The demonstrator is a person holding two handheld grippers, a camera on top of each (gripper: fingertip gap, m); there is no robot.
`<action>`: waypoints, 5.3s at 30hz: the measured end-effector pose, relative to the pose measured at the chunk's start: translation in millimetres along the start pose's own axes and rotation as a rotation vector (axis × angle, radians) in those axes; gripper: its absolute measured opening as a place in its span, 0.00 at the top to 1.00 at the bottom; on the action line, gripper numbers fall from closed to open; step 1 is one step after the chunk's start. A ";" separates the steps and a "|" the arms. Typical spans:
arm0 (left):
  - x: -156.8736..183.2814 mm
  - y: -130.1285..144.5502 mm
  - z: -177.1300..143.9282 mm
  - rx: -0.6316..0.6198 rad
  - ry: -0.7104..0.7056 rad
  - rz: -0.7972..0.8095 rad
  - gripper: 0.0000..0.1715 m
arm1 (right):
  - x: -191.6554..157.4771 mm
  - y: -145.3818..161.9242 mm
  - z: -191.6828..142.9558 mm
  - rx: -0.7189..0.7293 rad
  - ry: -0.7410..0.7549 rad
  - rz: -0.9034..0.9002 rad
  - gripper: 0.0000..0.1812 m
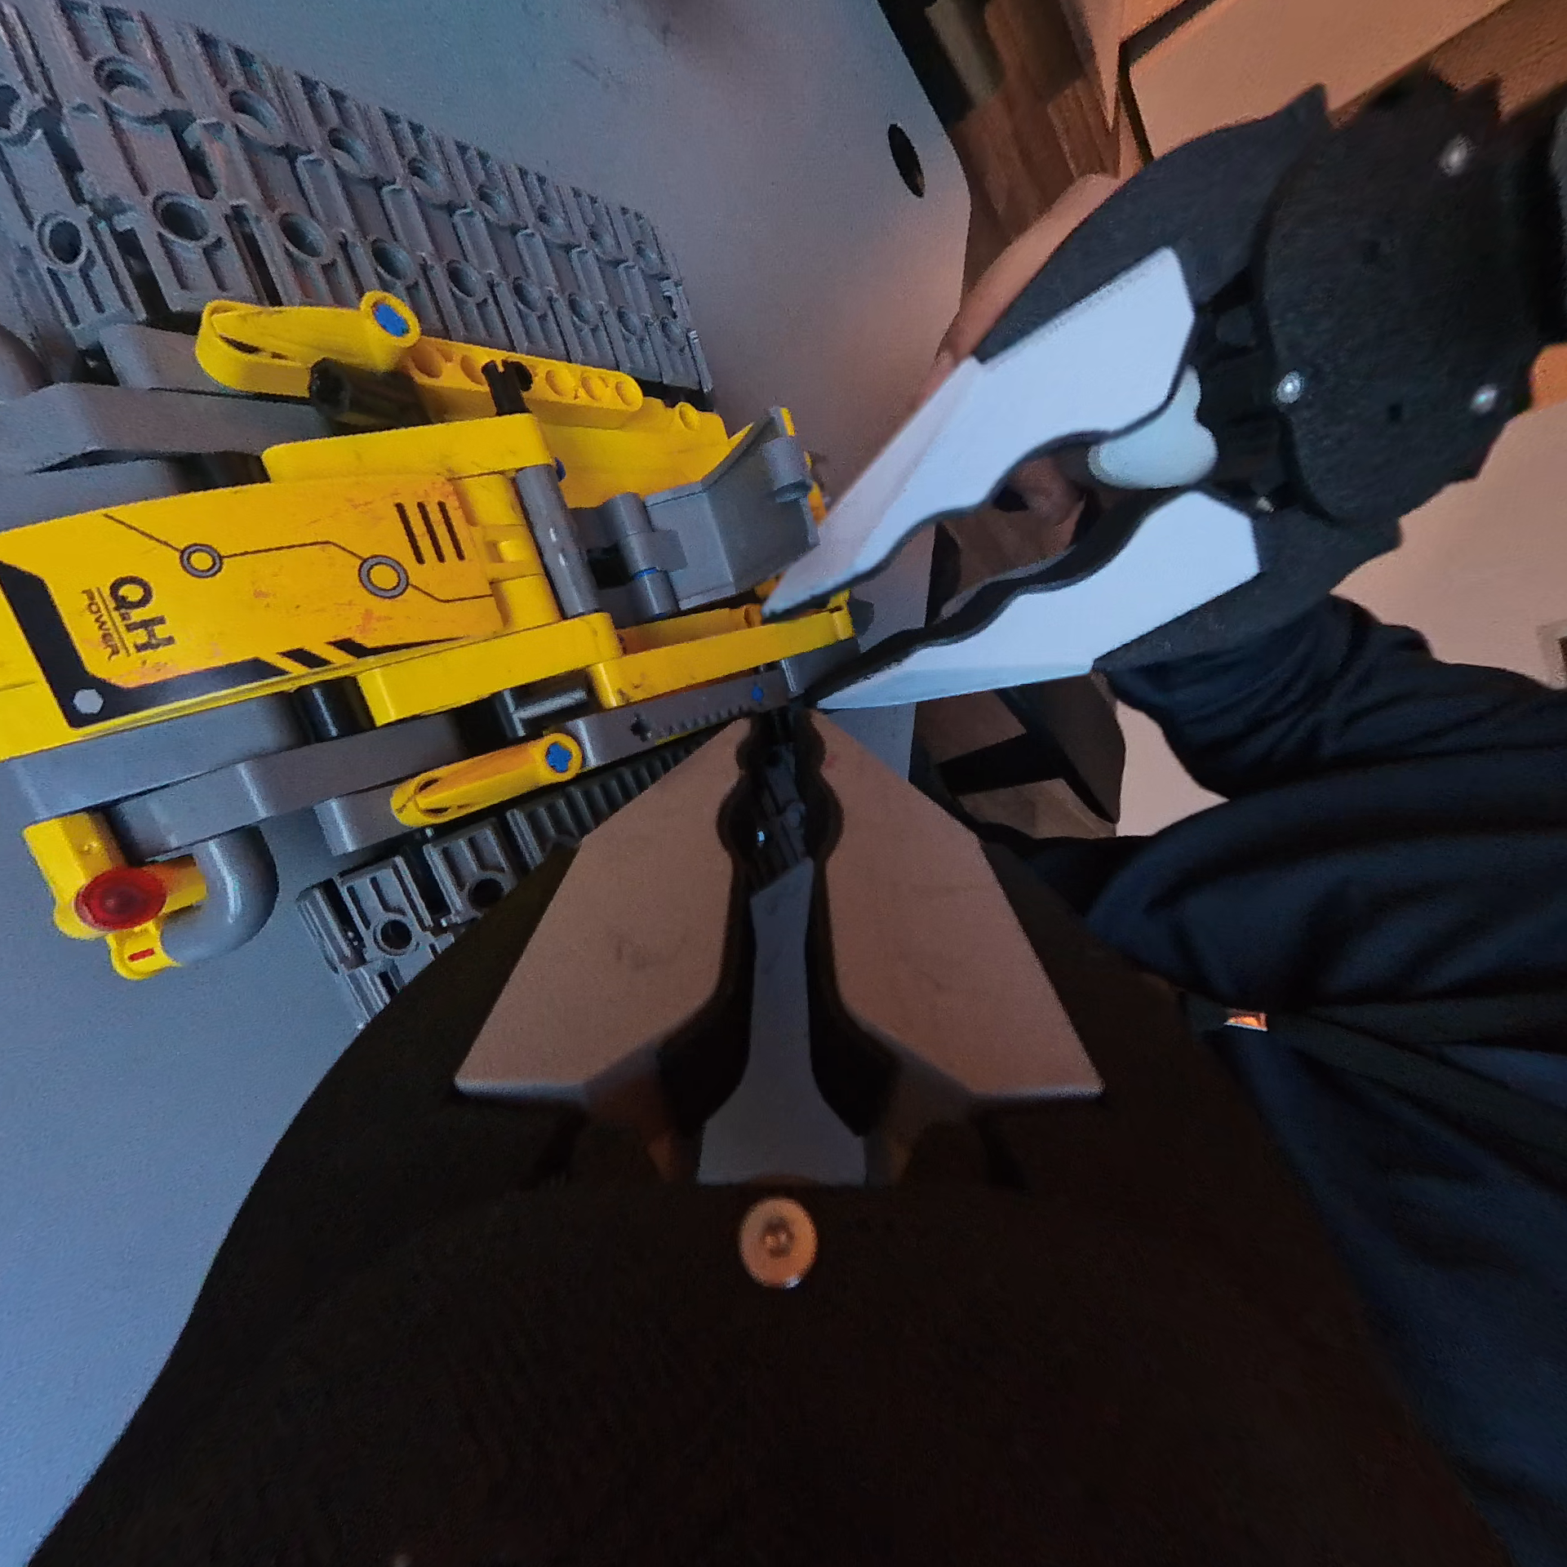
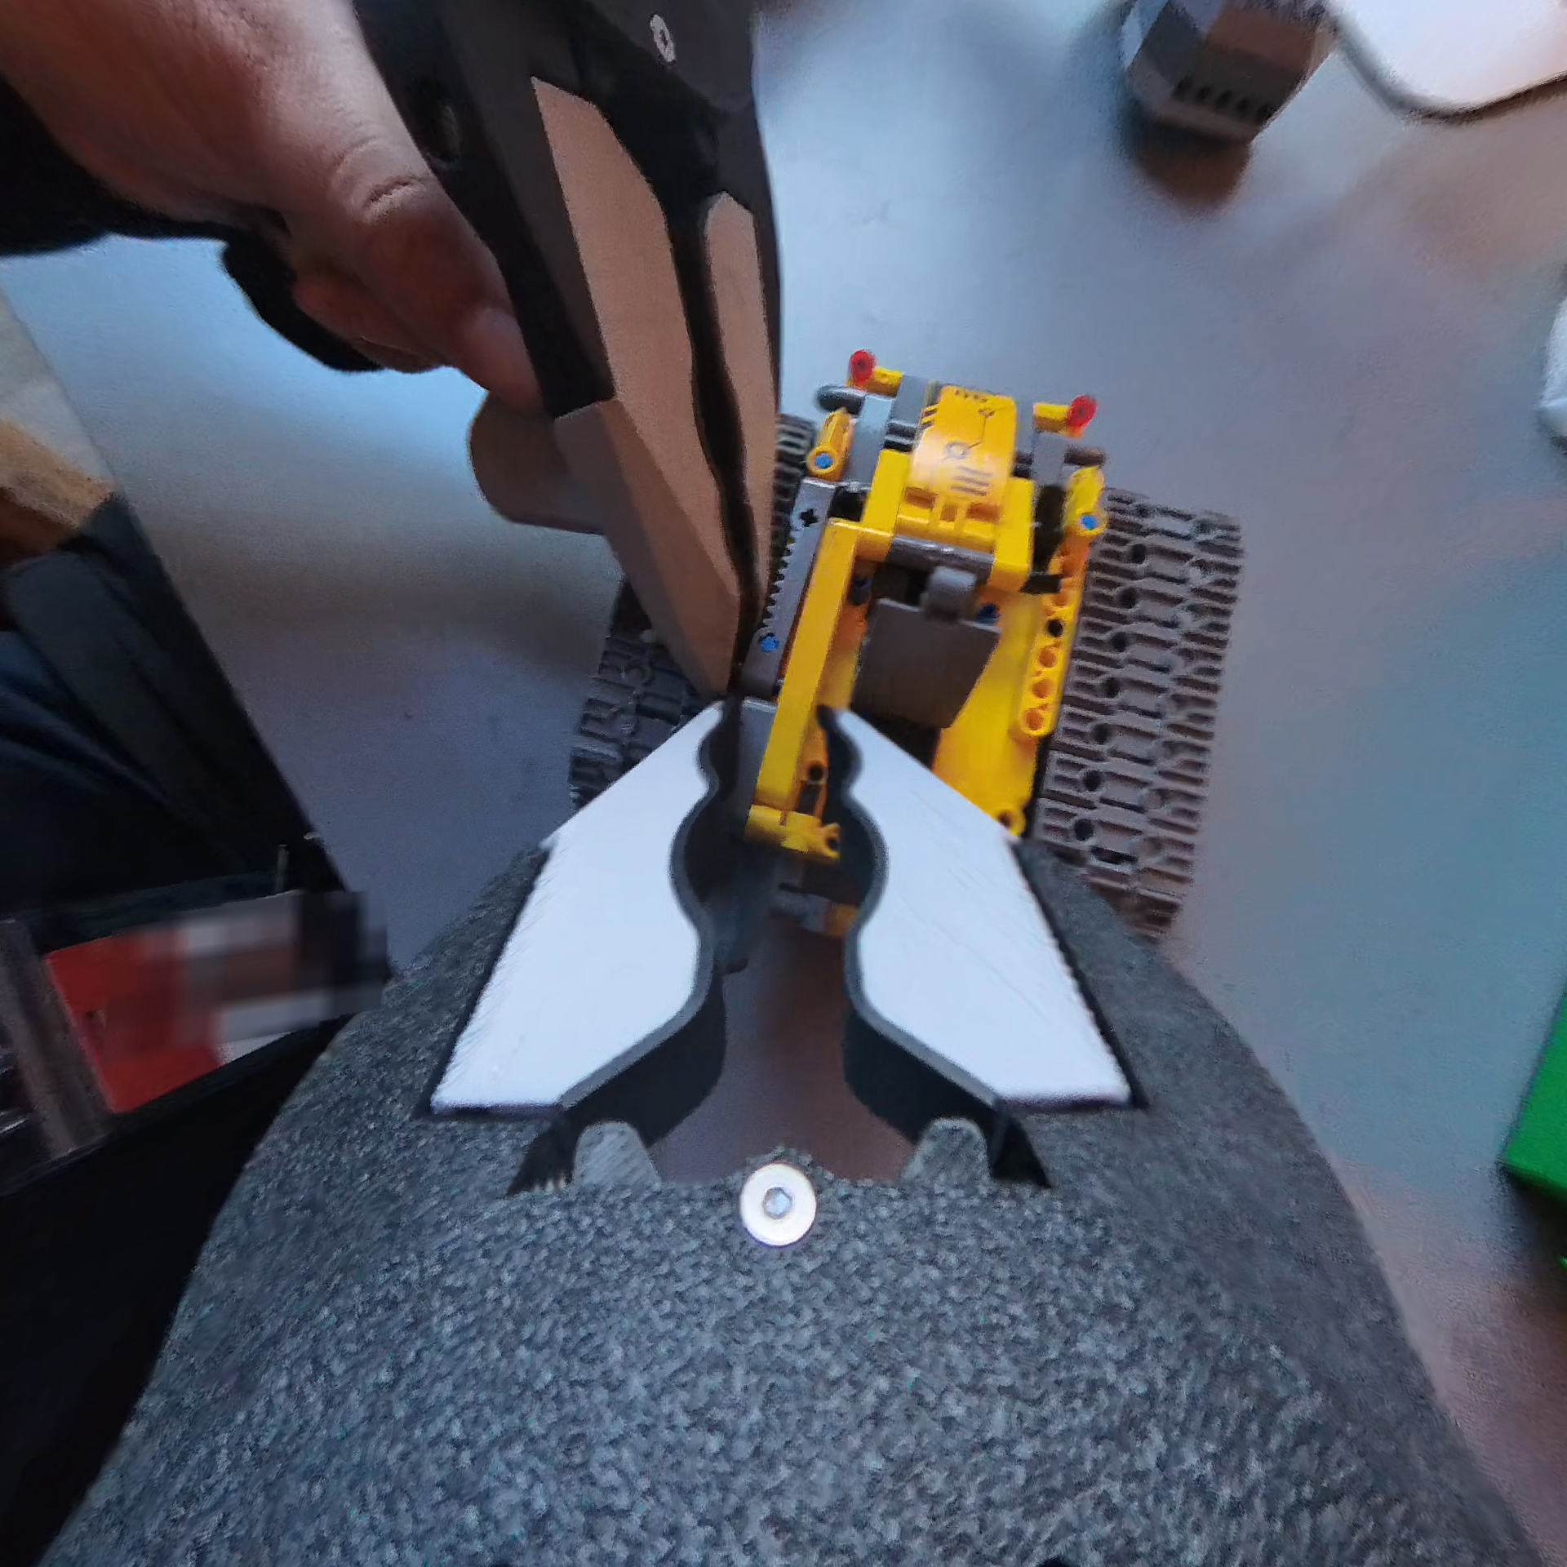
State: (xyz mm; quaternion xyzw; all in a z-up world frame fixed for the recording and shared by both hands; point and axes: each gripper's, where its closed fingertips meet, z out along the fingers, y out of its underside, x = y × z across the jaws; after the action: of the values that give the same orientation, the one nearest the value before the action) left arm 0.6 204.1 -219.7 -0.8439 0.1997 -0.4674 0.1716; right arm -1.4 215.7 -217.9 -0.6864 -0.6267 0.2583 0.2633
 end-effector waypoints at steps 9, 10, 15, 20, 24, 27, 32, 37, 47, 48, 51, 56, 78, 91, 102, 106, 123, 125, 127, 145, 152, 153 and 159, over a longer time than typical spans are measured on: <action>1.0 5.9 -3.7 0.035 -0.017 0.083 0.99 | -3.8 2.2 3.5 -0.198 -0.005 0.010 0.92; 2.6 8.9 -5.2 0.050 0.020 0.068 0.98 | -6.8 1.9 4.1 -0.181 -0.029 0.031 0.93; 3.9 13.2 -9.4 0.112 0.073 0.083 0.98 | -11.5 -1.4 6.6 -0.114 -0.013 0.051 0.93; 6.7 18.1 -12.2 0.166 0.071 0.091 0.98 | -15.7 -2.7 6.7 -0.071 -0.023 0.082 0.92; 6.9 21.5 -15.7 0.169 0.069 0.121 0.98 | -19.1 -4.9 8.4 -0.055 -0.028 0.085 0.93; 8.6 29.2 -17.8 0.136 0.052 0.140 0.98 | -19.8 -4.0 8.4 -0.051 -0.026 0.087 0.93; 9.1 32.2 -19.9 0.128 0.053 0.134 0.98 | -23.7 -6.0 9.8 -0.032 -0.043 0.078 0.93; 9.0 35.1 -22.1 0.070 0.064 0.131 0.98 | -25.6 -7.2 10.6 -0.009 -0.057 0.102 0.92; 9.9 33.4 -22.8 0.181 -0.075 0.101 0.97 | -31.7 -9.8 10.3 0.039 -0.117 0.135 0.92; 10.9 36.0 -24.0 0.175 -0.055 0.080 0.97 | -33.3 -10.2 10.7 0.051 -0.133 0.139 0.92; 11.6 41.5 -33.8 0.162 -0.055 0.069 0.92 | -33.0 -10.3 10.3 0.070 -0.124 0.124 0.93; 3.0 36.8 -41.2 0.151 -0.236 0.153 0.87 | -32.8 -11.3 11.1 0.067 -0.120 0.116 0.93; 0.4 41.6 -27.3 -0.038 -0.507 0.376 0.97 | -33.6 -16.1 14.2 0.089 0.136 -0.051 0.93; -16.0 69.2 -53.3 0.147 -0.308 0.217 0.98 | 1.9 1.3 1.5 0.085 0.231 -0.034 1.00; -30.4 78.4 -35.6 0.106 -0.319 0.249 0.98 | 54.5 23.2 -70.7 0.294 0.300 0.148 0.96; -29.2 83.1 -31.4 0.087 -0.280 0.226 0.95 | 92.1 43.0 -86.2 0.333 0.284 0.256 0.86; -18.3 77.2 -41.3 0.180 -0.247 0.261 0.98 | 25.5 12.0 14.3 0.270 -0.218 0.429 1.00; -13.2 69.7 -51.5 0.264 -0.244 0.289 0.98 | -9.9 3.7 29.3 0.210 -0.319 0.353 1.00; -5.1 64.7 -61.7 0.341 -0.221 0.329 0.98 | -43.0 -5.9 33.9 0.195 -0.385 0.238 1.00; 20.8 61.8 -55.8 0.400 -0.425 0.774 0.98 | -91.2 -57.8 22.7 0.467 -0.442 0.210 0.98; 20.2 55.5 -59.3 0.440 -0.409 0.729 0.97 | -81.6 -54.6 15.8 0.450 -0.374 0.185 0.99; 19.0 54.7 -60.1 0.443 -0.406 0.716 0.95 | -76.8 -55.1 12.1 0.459 -0.345 0.181 0.99; 19.0 54.2 -61.4 0.446 -0.370 0.685 0.92 | 11.7 -48.6 -54.6 0.544 -0.032 0.172 0.99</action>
State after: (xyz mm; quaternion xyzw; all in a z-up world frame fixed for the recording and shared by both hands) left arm -52.5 141.7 -200.9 -0.7410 0.3277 -0.2565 0.5271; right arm 1.7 228.9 -145.1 -0.6371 -0.4780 0.4489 0.4051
